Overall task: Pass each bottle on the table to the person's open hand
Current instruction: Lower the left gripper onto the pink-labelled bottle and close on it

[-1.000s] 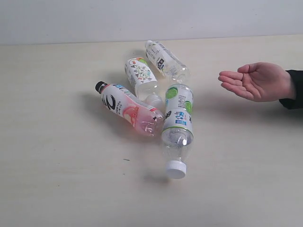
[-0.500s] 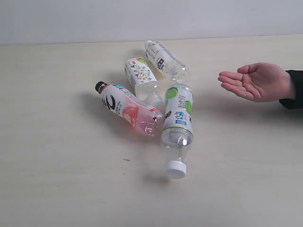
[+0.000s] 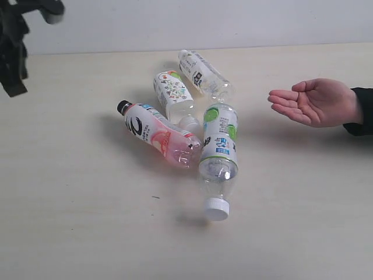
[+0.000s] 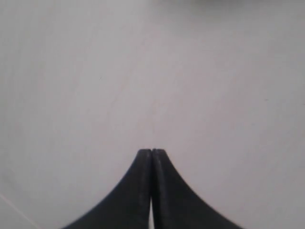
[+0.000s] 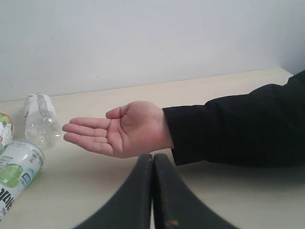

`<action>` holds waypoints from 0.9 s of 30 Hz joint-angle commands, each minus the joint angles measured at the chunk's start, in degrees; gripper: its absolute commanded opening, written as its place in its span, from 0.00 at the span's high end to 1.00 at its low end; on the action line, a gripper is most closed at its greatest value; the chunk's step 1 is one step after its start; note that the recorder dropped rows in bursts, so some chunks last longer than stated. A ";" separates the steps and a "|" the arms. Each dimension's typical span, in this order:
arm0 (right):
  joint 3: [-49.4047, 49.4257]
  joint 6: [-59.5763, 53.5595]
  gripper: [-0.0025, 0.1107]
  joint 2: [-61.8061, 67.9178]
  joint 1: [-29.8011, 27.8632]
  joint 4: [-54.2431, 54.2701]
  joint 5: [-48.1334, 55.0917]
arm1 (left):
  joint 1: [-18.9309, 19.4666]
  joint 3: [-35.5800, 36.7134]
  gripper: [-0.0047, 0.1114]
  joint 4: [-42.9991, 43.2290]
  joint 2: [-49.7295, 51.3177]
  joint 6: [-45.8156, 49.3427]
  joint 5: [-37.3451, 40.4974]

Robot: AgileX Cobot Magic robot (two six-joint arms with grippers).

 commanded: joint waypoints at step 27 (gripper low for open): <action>0.25 0.03 0.98 -0.32 0.19 -0.23 -0.48 | -11.52 -3.31 0.96 -24.42 12.28 54.17 -8.86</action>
